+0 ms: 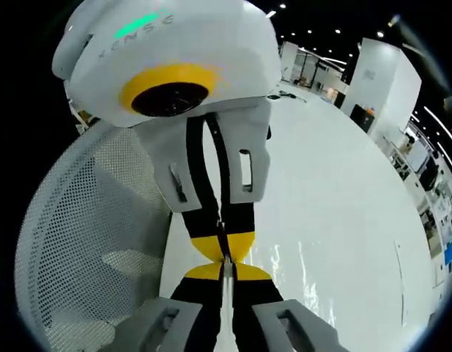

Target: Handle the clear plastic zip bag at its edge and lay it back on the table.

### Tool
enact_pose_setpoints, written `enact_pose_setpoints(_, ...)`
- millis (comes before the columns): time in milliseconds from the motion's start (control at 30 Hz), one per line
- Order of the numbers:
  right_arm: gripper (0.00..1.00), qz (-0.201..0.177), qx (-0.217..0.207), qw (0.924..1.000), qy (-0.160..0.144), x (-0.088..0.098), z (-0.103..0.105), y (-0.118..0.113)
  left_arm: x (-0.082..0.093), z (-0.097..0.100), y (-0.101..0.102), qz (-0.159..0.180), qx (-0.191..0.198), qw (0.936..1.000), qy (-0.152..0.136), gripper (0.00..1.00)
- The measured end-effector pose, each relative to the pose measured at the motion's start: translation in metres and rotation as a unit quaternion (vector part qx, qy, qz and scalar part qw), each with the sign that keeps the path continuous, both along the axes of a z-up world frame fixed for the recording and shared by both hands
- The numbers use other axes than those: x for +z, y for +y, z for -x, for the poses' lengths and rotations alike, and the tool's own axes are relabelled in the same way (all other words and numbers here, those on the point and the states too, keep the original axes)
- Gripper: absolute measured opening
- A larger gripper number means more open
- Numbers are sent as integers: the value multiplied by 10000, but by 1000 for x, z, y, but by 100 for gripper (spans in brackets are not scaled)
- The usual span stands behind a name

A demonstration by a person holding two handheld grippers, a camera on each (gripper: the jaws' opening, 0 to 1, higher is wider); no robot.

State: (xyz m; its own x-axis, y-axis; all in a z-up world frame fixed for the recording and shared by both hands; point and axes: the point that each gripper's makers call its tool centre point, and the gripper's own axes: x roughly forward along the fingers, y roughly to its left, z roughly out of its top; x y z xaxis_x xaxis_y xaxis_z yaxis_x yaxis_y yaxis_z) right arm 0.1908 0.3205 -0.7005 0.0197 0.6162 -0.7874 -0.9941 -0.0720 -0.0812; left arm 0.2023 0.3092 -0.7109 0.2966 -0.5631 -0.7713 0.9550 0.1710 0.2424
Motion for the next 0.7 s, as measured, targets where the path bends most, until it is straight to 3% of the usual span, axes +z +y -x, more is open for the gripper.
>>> enact_pose_setpoints(33, 0, -9, 8, 10000, 17, 1, 0, 0, 0, 1, -1, 82, 36, 9999, 49, 0)
enact_pose_setpoints(67, 0, 11, 50, 10000, 46, 1, 2, -2, 0, 1, -2, 252, 192, 9991, 279, 0)
enact_pose_setpoints(133, 0, 155, 73, 9998, -64, -1, -2, -8, -5, -4, 2, 109, 100, 9998, 149, 0)
enact_pose_setpoints(467, 0, 244, -125, 9996, 43, -6, -8, -34, -7, -4, 2, 37, 8, 9998, 172, 0)
enact_pose_setpoints(700, 0, 337, -71, 9994, -85, -5, -7, -35, -8, -6, 1, -14, -145, 9999, 46, 0)
